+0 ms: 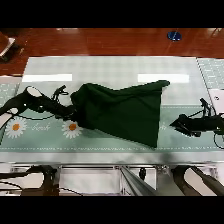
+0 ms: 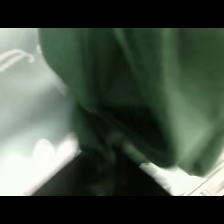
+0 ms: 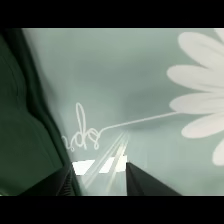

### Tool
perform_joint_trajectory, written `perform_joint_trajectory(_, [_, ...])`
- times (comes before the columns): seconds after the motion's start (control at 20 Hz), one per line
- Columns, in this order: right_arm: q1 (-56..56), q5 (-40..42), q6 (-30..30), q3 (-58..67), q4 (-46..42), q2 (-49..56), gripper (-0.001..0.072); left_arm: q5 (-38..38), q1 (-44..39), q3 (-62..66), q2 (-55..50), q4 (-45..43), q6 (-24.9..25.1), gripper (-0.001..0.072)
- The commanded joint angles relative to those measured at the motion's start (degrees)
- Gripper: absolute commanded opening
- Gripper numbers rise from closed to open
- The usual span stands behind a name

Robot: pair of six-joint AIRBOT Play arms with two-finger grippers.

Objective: Fold the shirts.

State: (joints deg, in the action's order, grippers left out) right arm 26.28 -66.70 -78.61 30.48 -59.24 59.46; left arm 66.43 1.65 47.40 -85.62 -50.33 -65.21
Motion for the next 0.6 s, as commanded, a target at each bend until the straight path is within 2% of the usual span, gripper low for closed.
perform_joint_trajectory(0.0, [-0.2, -0.4, 0.3, -0.2, 1.4, 3.5, 0.0391, 0.0, -1.7, 0.0, -0.3, 0.0, 0.0, 0.0023])
perform_joint_trajectory(0.2, [-7.8, 1.4, 0.2, -0.1, 1.8, 7.4, 0.0391, 0.4, -1.7, 0.0, -0.3, 0.0, 0.0, 0.0023])
perform_joint_trajectory(0.5, [-20.1, 4.2, 2.7, 1.2, 13.4, 13.7, 0.0390, 0.2, -1.7, 0.0, -0.3, 0.0, 0.0, 0.0023])
perform_joint_trajectory(0.55, [-22.5, 4.2, 2.7, 2.4, 14.1, 14.6, 0.0370, 0.0, -1.7, 0.0, -0.2, 0.1, 0.0, 0.0023])
